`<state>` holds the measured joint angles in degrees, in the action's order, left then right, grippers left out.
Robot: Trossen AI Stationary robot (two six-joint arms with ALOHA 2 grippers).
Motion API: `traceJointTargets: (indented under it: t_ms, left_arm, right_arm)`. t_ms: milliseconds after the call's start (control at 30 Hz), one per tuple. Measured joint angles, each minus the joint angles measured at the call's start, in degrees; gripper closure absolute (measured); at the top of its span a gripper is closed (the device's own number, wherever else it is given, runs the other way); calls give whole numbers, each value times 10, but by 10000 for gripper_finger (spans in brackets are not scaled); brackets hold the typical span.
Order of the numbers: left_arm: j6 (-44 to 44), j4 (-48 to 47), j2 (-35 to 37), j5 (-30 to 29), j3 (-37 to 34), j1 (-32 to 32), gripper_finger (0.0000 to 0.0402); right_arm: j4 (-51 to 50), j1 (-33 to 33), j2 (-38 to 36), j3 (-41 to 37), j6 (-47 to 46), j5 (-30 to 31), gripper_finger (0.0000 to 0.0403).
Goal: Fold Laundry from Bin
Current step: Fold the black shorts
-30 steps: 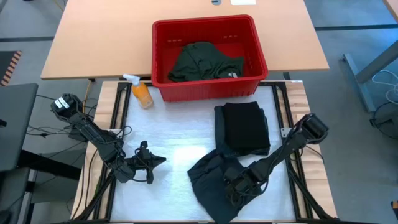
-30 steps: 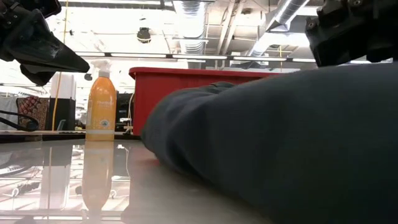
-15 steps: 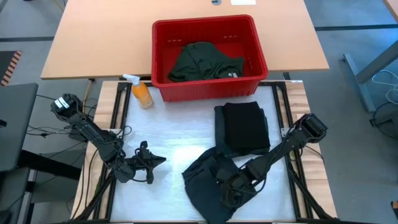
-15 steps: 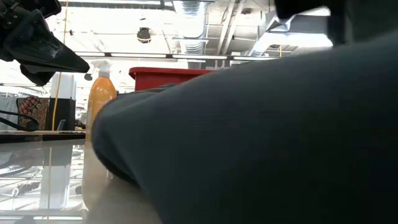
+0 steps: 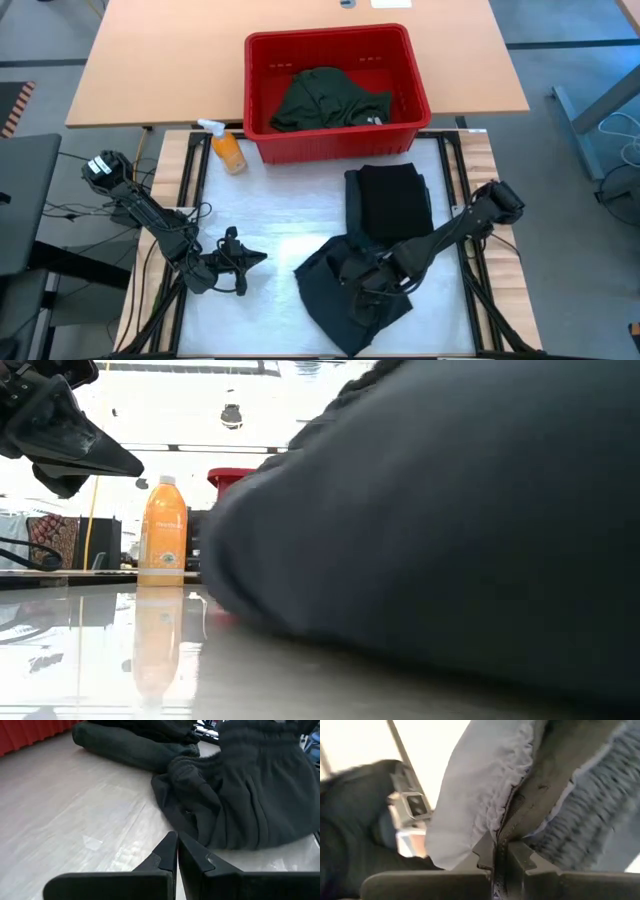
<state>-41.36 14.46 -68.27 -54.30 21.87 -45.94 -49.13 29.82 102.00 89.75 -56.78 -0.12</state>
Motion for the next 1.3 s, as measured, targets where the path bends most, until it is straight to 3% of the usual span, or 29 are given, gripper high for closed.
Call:
traceJointTargets:
  t_ms: [267,433,667,933,1100,1300]
  left_arm:
    - [0,-1,0,1,0,0,401]
    - [0,-2,0,12,0,0,401]
    - [-3,-4,0,12,0,0,401]
    - [-14,-5,-9,14,0,0,401]
    - [-20,-2,-27,17,0,6,402]
    - [-24,8,-31,45,0,23,402]
  right_arm:
    - [-132,7,-58,18,-45,19,364]
    - [-249,24,-102,-42,-125,34,364]
    - [-53,21,-138,-238,-138,3,364]
    - [-41,7,-131,-312,-136,0,355]
    - [-36,8,-127,-313,-128,-2,312]
    - [7,13,-115,-324,-137,-1,228]
